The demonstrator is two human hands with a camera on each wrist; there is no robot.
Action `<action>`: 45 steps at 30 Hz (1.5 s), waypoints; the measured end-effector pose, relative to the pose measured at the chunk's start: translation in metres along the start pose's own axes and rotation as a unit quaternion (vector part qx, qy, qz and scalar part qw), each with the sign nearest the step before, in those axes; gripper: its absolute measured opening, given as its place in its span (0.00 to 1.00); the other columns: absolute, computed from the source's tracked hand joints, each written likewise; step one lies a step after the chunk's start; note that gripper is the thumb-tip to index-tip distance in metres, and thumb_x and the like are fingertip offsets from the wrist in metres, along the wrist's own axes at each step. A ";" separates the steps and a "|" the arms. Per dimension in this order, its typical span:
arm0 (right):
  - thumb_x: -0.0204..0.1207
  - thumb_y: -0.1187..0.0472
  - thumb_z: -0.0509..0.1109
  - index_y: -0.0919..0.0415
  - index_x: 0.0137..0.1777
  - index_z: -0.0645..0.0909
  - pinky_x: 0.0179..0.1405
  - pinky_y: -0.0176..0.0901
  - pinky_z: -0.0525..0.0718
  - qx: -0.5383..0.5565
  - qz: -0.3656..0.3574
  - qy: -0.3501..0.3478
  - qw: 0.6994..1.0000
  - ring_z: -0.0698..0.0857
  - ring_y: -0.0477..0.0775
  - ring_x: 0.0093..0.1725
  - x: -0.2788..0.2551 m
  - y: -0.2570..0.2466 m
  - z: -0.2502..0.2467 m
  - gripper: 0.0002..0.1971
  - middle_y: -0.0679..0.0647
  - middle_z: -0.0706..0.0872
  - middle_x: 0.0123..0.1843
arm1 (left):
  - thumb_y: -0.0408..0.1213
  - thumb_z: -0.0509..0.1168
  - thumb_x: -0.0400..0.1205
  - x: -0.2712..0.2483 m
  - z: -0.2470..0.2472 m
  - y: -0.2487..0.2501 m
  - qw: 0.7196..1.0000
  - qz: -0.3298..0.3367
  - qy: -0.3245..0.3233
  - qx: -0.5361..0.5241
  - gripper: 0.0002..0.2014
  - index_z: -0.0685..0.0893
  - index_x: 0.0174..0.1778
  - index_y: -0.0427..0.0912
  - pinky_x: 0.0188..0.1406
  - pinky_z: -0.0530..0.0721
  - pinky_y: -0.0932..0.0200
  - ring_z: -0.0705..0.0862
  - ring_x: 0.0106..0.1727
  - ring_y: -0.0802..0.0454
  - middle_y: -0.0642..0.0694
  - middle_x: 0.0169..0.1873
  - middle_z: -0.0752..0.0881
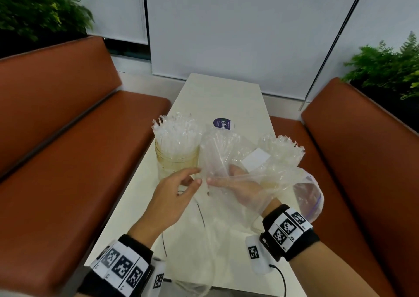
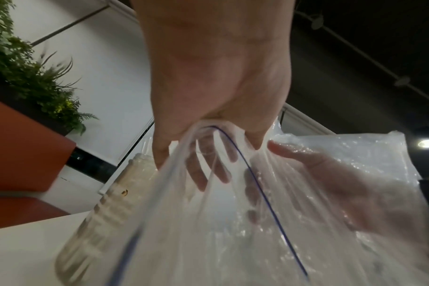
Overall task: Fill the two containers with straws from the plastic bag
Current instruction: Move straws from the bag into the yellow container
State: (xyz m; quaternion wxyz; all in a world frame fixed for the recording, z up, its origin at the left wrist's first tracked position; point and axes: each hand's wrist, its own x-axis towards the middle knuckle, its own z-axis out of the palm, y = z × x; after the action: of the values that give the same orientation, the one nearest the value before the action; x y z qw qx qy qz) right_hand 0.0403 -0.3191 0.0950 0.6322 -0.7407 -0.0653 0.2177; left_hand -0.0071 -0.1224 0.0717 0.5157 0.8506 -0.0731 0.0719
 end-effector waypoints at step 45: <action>0.69 0.67 0.75 0.62 0.34 0.83 0.62 0.65 0.84 0.011 -0.116 0.015 0.993 0.85 0.57 0.39 0.007 -0.007 0.011 0.05 0.54 0.87 0.34 | 0.37 0.61 0.89 0.049 -0.017 0.038 0.966 -0.043 0.230 -0.110 0.10 0.87 0.50 0.43 0.38 0.91 0.43 0.92 0.30 0.51 0.49 0.34 0.93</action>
State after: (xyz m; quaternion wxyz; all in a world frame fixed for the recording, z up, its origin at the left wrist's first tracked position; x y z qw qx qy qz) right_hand 0.0430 -0.3051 0.0992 0.6620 -0.7245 -0.1390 0.1321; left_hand 0.0331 -0.1272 0.1218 0.6115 0.7515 0.0771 0.2351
